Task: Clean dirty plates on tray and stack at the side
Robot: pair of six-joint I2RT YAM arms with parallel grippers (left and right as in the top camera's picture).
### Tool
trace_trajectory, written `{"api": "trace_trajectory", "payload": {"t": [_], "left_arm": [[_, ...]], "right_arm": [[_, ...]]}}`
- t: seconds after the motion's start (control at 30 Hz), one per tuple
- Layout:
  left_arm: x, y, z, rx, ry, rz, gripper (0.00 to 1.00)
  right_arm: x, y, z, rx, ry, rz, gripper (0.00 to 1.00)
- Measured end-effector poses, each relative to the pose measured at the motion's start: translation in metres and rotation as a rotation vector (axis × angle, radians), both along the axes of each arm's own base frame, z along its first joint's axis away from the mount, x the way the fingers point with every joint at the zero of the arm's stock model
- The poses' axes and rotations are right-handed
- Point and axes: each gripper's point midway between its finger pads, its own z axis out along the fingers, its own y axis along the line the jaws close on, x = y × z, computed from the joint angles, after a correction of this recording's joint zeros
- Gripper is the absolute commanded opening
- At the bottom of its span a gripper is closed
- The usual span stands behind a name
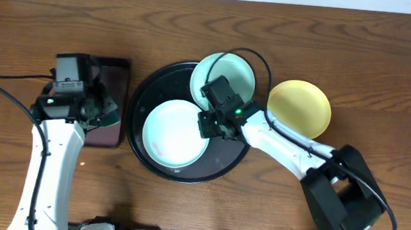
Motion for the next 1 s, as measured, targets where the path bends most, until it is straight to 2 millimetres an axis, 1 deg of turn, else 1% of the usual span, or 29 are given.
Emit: {"api": "trace_trajectory", "payload": {"t": [0.13, 0.23, 0.37, 0.63, 0.8, 1.0], "left_arm": [[-0.001, 0.005, -0.003, 0.002, 0.009, 0.008, 0.07], [0.000, 0.005, -0.006, 0.000, 0.023, 0.008, 0.08], [0.000, 0.005, -0.013, -0.003, 0.045, 0.008, 0.08], [0.000, 0.005, -0.022, -0.008, 0.078, 0.008, 0.07], [0.000, 0.005, -0.023, -0.009, 0.081, 0.008, 0.07], [0.000, 0.005, -0.023, -0.009, 0.082, 0.008, 0.07]], "right_arm": [[0.007, 0.002, 0.028, -0.073, -0.125, 0.041, 0.01], [0.012, 0.000, 0.053, -0.135, -0.251, 0.056, 0.01], [0.014, -0.003, 0.084, -0.212, -0.403, 0.058, 0.01], [0.017, -0.009, 0.145, -0.330, -0.683, 0.016, 0.01], [0.022, -0.012, 0.179, -0.391, -0.833, -0.026, 0.01], [0.025, -0.011, 0.221, -0.426, -0.992, -0.074, 0.01]]}}
